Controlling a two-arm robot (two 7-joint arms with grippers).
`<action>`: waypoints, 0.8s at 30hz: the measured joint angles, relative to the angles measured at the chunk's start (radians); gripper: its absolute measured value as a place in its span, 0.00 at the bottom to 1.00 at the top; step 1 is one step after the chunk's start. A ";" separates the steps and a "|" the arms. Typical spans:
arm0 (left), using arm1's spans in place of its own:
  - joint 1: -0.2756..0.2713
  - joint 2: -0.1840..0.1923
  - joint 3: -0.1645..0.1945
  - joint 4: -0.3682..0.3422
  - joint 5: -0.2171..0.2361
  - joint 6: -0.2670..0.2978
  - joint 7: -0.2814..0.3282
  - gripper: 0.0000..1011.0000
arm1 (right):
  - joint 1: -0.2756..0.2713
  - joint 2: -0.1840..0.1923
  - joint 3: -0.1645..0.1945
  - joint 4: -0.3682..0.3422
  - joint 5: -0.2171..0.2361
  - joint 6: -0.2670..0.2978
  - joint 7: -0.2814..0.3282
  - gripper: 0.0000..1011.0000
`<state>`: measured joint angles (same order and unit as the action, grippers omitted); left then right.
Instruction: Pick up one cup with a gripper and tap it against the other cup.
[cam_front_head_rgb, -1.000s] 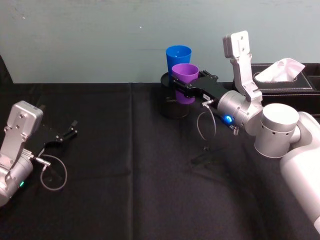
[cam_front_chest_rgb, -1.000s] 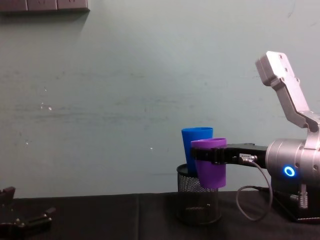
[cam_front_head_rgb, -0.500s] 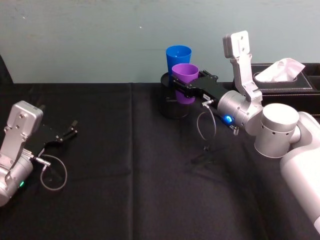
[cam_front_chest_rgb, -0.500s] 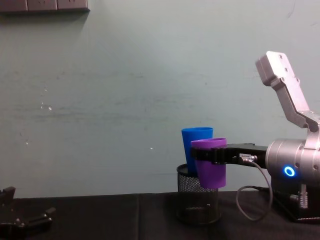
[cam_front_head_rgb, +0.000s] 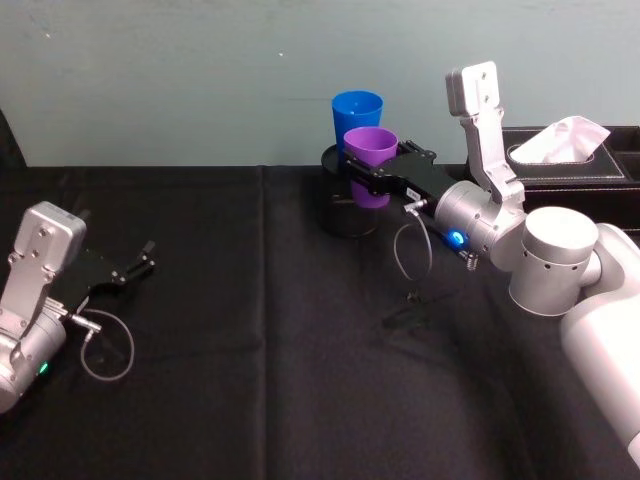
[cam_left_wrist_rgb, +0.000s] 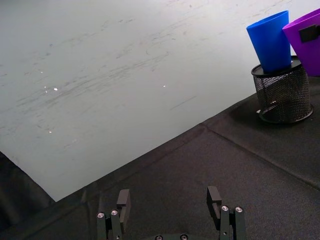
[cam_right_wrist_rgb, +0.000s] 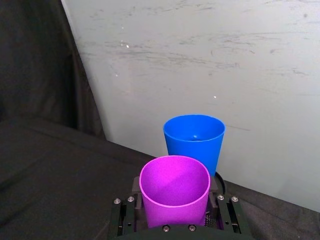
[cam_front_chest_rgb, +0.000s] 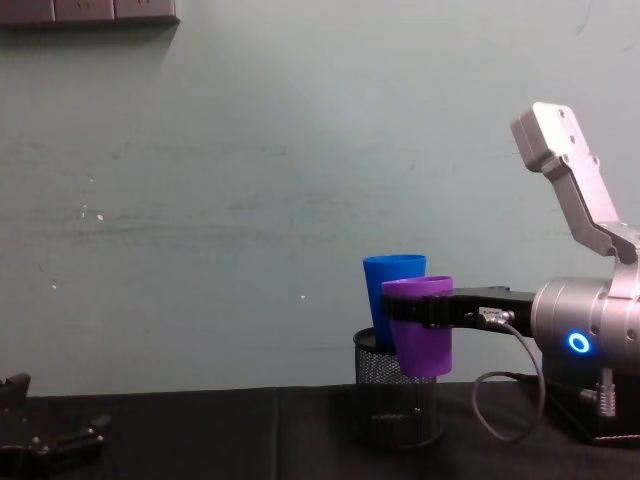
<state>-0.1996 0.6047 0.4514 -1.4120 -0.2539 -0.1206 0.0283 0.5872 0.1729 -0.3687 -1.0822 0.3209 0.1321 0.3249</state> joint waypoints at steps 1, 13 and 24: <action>0.000 0.000 0.000 0.000 0.000 0.000 0.000 0.99 | 0.000 0.000 0.000 0.000 0.000 0.000 0.000 0.72; 0.000 0.000 0.000 0.000 0.000 0.000 0.000 0.99 | 0.000 0.000 0.000 0.000 0.000 0.000 0.000 0.72; 0.000 0.000 0.000 0.000 0.000 0.000 0.000 0.99 | 0.000 0.000 0.000 0.000 0.000 0.000 0.000 0.72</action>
<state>-0.1995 0.6047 0.4514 -1.4120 -0.2539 -0.1205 0.0283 0.5872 0.1729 -0.3687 -1.0823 0.3209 0.1321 0.3249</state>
